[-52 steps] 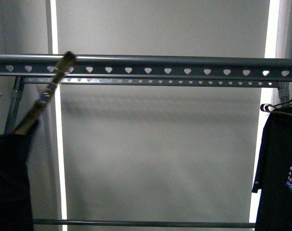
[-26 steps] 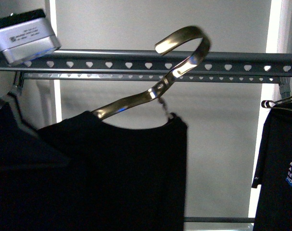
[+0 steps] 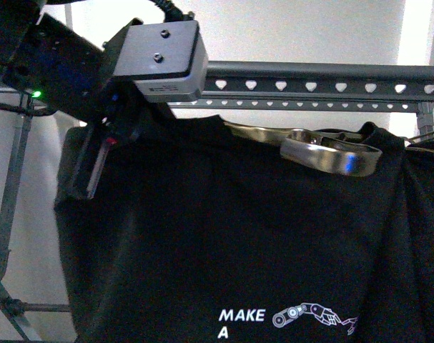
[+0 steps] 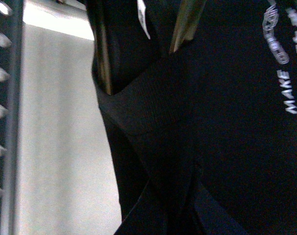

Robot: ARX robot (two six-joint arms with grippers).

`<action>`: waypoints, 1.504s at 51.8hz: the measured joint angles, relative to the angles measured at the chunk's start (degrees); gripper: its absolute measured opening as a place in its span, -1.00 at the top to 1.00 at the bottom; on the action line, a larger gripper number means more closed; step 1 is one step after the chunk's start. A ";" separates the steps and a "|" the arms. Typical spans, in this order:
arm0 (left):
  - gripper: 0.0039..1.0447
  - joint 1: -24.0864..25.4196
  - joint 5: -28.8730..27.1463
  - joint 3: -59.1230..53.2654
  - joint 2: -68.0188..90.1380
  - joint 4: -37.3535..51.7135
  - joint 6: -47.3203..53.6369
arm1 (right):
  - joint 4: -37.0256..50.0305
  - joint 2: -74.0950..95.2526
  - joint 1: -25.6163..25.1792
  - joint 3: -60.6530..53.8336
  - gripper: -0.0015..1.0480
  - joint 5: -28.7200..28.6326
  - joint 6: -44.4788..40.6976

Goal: Hang clothes on hanger

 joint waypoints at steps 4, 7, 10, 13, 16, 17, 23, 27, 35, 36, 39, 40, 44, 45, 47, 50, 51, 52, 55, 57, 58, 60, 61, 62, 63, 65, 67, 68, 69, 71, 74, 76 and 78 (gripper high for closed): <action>0.92 -0.90 -0.85 0.63 0.61 2.93 4.59 | 0.00 0.00 0.00 0.00 -0.86 0.00 0.00; 0.92 -1.05 -0.85 0.70 0.61 3.10 5.97 | 0.00 0.00 0.00 0.00 -0.86 0.00 0.00; 0.92 -1.07 -0.87 0.70 0.61 3.13 6.58 | 0.00 0.00 0.00 0.00 -0.86 0.02 0.00; 0.92 -1.07 -1.05 0.70 0.61 3.13 7.19 | 0.00 0.00 0.00 0.00 -0.86 0.00 0.00; 0.92 -1.05 -1.07 0.70 0.61 3.13 7.26 | 0.00 0.00 0.00 0.00 -0.86 0.00 0.00; 0.92 -1.03 -1.09 0.70 0.63 3.13 7.28 | 0.00 0.00 0.00 0.00 -0.86 0.00 0.00; 0.92 -0.96 -1.25 0.70 0.68 3.13 7.41 | -0.15 0.13 -0.22 0.02 -0.86 -0.79 0.48; 0.92 -0.96 -1.33 0.70 0.68 3.13 7.45 | -4.52 6.14 -7.45 2.47 -0.86 -17.57 5.79; 0.92 -1.09 -1.29 0.70 0.68 3.13 7.69 | 4.31 23.32 -22.25 6.71 -0.86 -35.10 3.78; 0.92 -1.07 -1.31 0.70 0.68 3.13 7.69 | 6.38 25.79 -23.58 7.67 -0.86 -36.20 2.34; 0.92 -1.03 -1.31 0.70 0.68 3.13 7.72 | 10.01 29.94 -25.29 9.57 -0.86 -37.59 -0.50; 0.92 -0.94 -1.36 0.70 0.68 3.13 7.72 | 11.43 31.63 -25.49 10.49 -0.86 -37.94 -1.40; 0.92 -0.83 -1.44 0.70 0.68 3.13 7.76 | 15.98 38.03 -25.46 14.73 -0.86 -39.91 -7.34; 0.92 -0.81 -1.44 0.70 0.68 3.13 7.80 | 16.94 39.95 -25.11 16.28 -0.86 -40.48 -10.12; 0.92 -0.81 -1.44 0.70 0.68 3.13 7.85 | 17.75 41.75 -24.63 17.77 -0.86 -40.83 -12.48; 0.92 -0.83 -1.44 0.70 0.68 3.13 7.87 | 19.61 45.79 -22.82 21.35 -0.86 -41.86 -19.08; 0.92 -0.83 -1.42 0.70 0.68 3.13 7.89 | 20.39 47.30 -21.94 22.77 -0.86 -42.38 -22.03; 0.92 -0.90 -1.38 0.70 0.68 3.13 7.93 | 21.03 48.74 -20.98 24.22 -0.86 -42.82 -24.35; 0.92 -0.98 -1.31 0.70 0.68 3.13 8.13 | 20.39 52.98 -17.92 29.03 -0.86 -44.59 -35.65; 0.92 -0.98 -1.27 0.70 0.68 3.13 8.20 | 17.46 55.58 -16.02 32.44 -0.86 -45.92 -43.23; 0.92 -0.98 -1.29 0.70 0.68 3.13 8.22 | 16.48 56.24 -15.56 33.29 -0.86 -46.12 -45.13; 0.92 -0.96 -1.29 0.70 0.68 3.13 8.28 | 11.37 59.56 -13.44 37.46 -0.86 -45.70 -54.49; 0.92 -0.96 -1.29 0.70 0.68 3.13 8.28 | 9.40 61.02 -12.61 39.21 -0.86 -45.00 -58.12; 0.92 -0.96 -1.29 0.70 0.68 3.13 8.31 | 7.72 62.38 -11.87 40.87 -0.86 -44.11 -61.44; 0.92 -0.96 -1.27 0.70 0.68 3.13 8.31 | 6.19 63.84 -11.17 42.56 -0.86 -43.21 -63.93; 0.92 -0.96 -1.27 0.70 0.68 3.13 8.31 | 3.67 66.47 -9.94 45.72 -0.86 -41.48 -70.18; 0.92 -0.96 -1.27 0.70 0.68 3.13 8.31 | 1.97 68.89 -8.83 48.52 -0.86 -39.91 -74.03; 0.92 -0.96 -1.27 0.70 0.68 3.13 8.31 | 1.55 69.96 -8.33 49.70 -0.86 -39.30 -76.26; 0.92 -0.96 -1.27 0.70 0.68 3.13 8.31 | 1.09 70.99 -7.82 50.86 -0.86 -38.62 -77.88; 0.92 -0.96 -1.29 0.70 0.68 3.13 8.33 | -0.09 73.22 -6.71 53.53 -0.86 -37.16 -81.09; 0.92 -0.96 -1.27 0.70 0.68 3.13 8.33 | -0.17 75.65 -5.62 56.19 -0.86 -35.58 -83.97; 0.92 -0.98 -1.09 0.70 0.68 3.13 8.57 | -0.39 77.24 -5.05 57.83 -0.86 -34.71 -85.48; 0.92 -0.98 -1.01 0.70 0.68 3.13 8.68 | -0.98 78.42 -4.59 59.17 -0.86 -33.94 -86.68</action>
